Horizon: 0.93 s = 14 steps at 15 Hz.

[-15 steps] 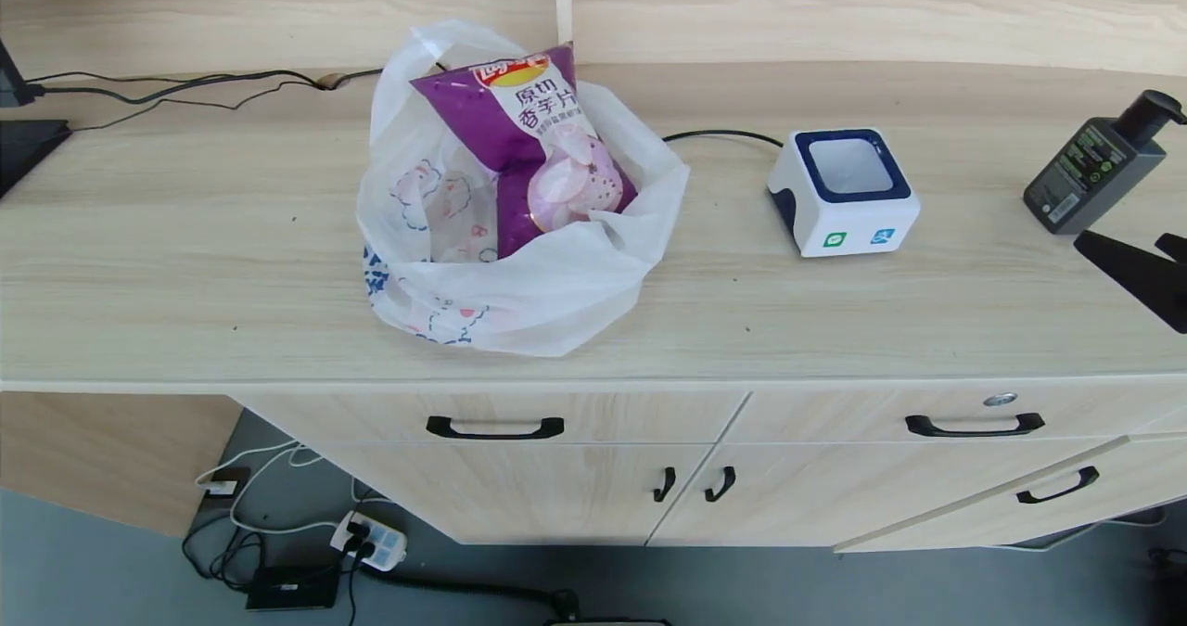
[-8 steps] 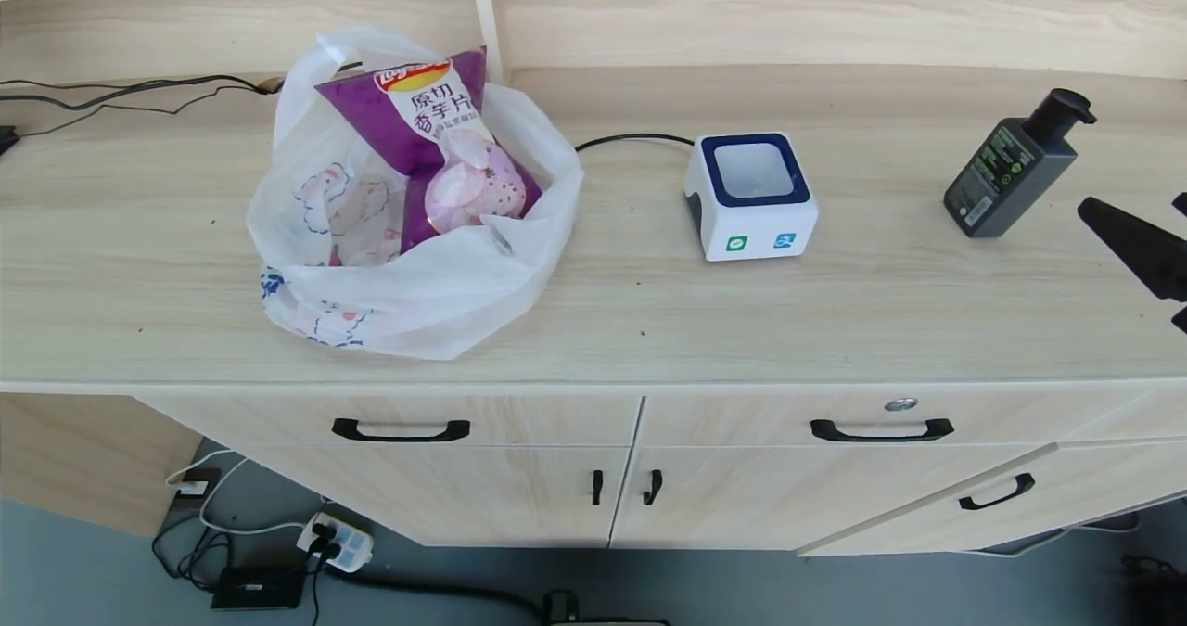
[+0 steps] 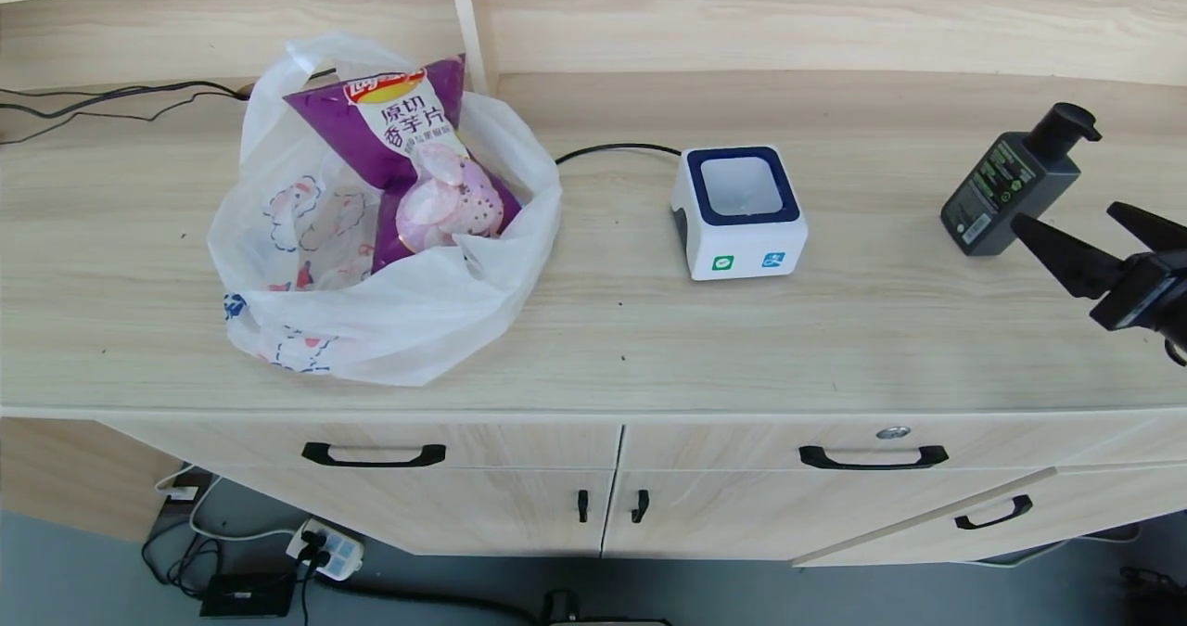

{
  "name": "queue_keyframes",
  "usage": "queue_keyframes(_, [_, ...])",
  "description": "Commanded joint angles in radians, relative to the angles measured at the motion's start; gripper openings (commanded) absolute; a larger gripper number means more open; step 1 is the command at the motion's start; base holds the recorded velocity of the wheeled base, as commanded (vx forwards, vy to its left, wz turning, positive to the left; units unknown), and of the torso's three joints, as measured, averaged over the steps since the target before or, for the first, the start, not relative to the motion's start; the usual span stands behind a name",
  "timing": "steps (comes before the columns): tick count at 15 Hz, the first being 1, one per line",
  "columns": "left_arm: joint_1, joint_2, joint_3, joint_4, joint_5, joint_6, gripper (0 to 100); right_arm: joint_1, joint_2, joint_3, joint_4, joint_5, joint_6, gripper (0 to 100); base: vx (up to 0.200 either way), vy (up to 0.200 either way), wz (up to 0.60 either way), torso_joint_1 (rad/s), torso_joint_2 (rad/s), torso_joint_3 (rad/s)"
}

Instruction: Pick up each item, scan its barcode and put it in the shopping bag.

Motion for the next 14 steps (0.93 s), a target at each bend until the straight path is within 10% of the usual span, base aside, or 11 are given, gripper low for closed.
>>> queue_keyframes(1, [0.001,0.002,0.0,0.0,0.0,0.001,100,-0.002,0.066,-0.037,-0.001,-0.002,-0.01,100,0.0,0.0,0.0,0.0,0.0,0.0])
queue_keyframes(14, [0.001,0.0,0.0,0.001,0.0,0.001,100,-0.029,0.405,-0.38,-0.066,0.0,0.004,100,0.0,0.0,0.0,0.0,0.0,0.0])
